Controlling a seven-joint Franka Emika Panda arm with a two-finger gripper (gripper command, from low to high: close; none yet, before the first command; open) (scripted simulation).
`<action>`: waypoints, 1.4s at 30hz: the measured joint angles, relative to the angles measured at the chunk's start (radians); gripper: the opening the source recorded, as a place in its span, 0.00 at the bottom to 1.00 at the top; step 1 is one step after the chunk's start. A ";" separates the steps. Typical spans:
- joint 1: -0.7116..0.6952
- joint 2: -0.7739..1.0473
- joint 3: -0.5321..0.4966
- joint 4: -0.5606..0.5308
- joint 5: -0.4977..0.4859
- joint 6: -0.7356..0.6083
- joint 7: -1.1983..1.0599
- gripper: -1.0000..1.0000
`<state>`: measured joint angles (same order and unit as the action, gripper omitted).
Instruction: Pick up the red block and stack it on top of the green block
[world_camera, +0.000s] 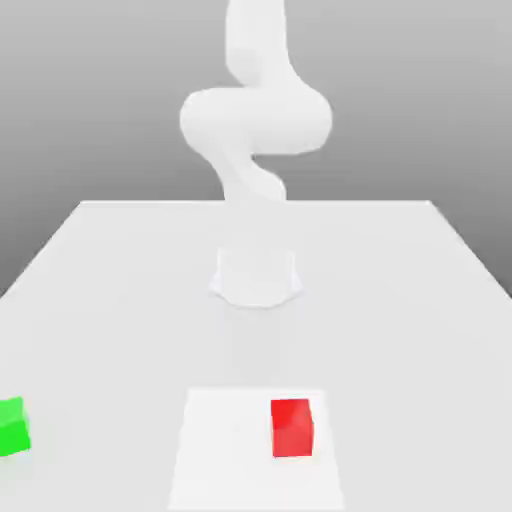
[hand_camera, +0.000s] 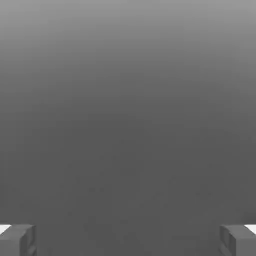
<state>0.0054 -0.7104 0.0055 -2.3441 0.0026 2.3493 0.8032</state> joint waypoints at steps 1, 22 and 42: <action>0.002 0.040 0.003 -0.020 0.001 0.022 0.001 0.50; 0.041 0.806 0.056 -0.361 -0.020 0.458 0.055 0.50; -0.028 0.789 -0.006 -0.324 0.005 0.396 0.070 0.00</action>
<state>-0.0227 0.0789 -0.0010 -2.6682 0.0080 2.7450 0.8736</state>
